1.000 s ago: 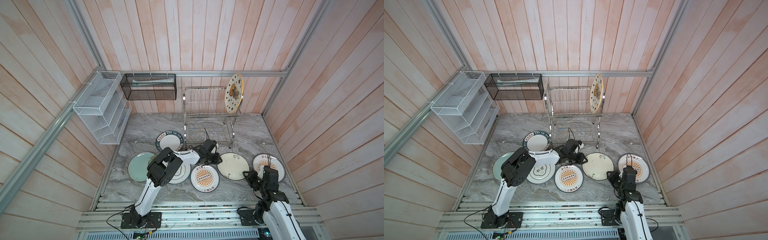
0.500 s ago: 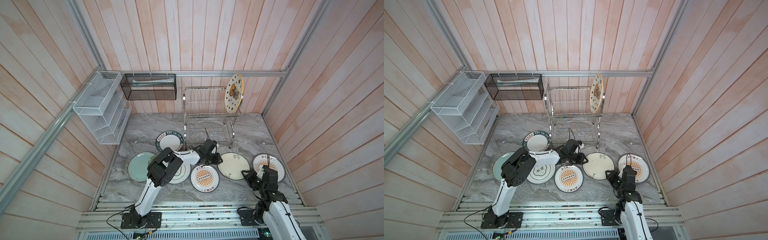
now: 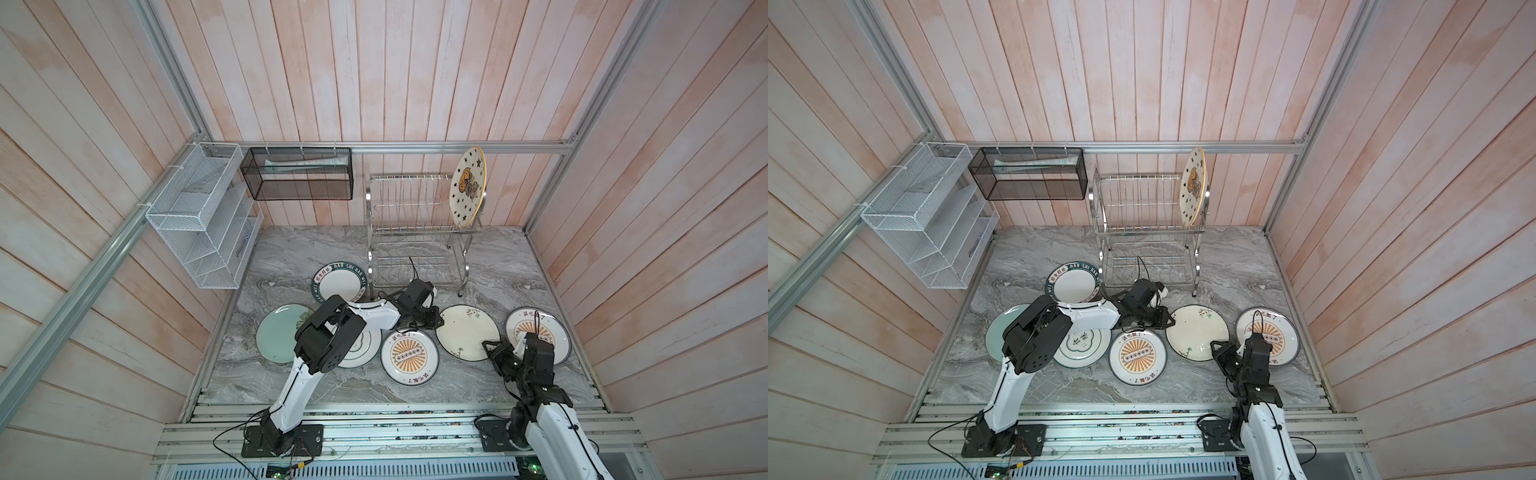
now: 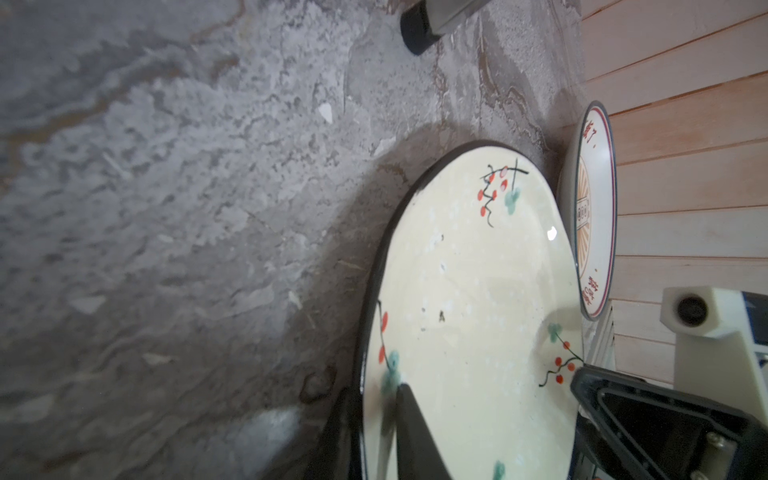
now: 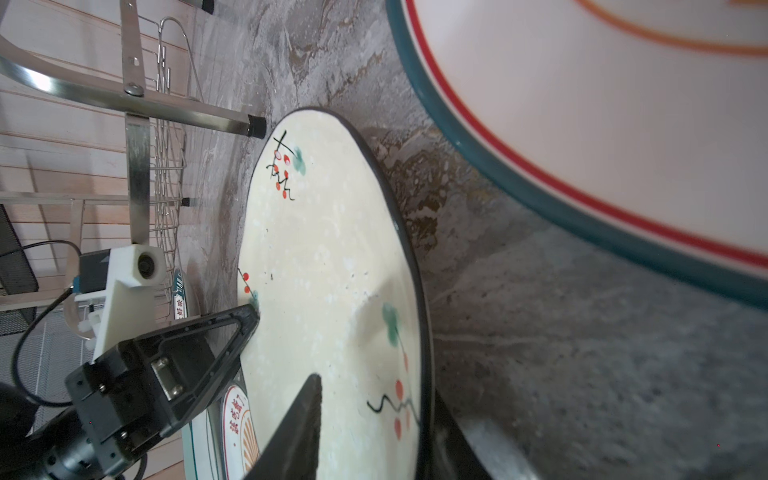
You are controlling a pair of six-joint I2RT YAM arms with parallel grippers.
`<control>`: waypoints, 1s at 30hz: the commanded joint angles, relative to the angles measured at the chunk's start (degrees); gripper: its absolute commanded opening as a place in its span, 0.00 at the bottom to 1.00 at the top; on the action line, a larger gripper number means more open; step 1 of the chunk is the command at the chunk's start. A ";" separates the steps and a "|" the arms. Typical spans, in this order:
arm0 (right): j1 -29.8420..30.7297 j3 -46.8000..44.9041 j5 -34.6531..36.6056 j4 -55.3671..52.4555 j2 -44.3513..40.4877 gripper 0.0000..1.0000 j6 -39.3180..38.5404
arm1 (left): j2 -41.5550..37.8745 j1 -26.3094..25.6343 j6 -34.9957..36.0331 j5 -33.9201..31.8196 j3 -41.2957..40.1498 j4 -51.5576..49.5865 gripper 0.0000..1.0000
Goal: Load plates into a dish rack
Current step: Pick up the plate from the middle-right of the table.
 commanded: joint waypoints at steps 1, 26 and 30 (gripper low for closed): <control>0.36 -0.21 -5.97 6.90 0.16 0.36 0.78 | 1.64 -2.37 1.36 4.58 0.09 -0.06 0.18; -0.22 3.76 -6.09 -1.63 -2.57 0.00 -4.13 | -2.54 -2.46 1.33 1.55 -2.28 0.98 0.40; -0.94 3.77 -7.01 -2.27 -3.08 0.00 -4.14 | -3.24 -2.24 1.36 1.23 -2.96 1.16 0.42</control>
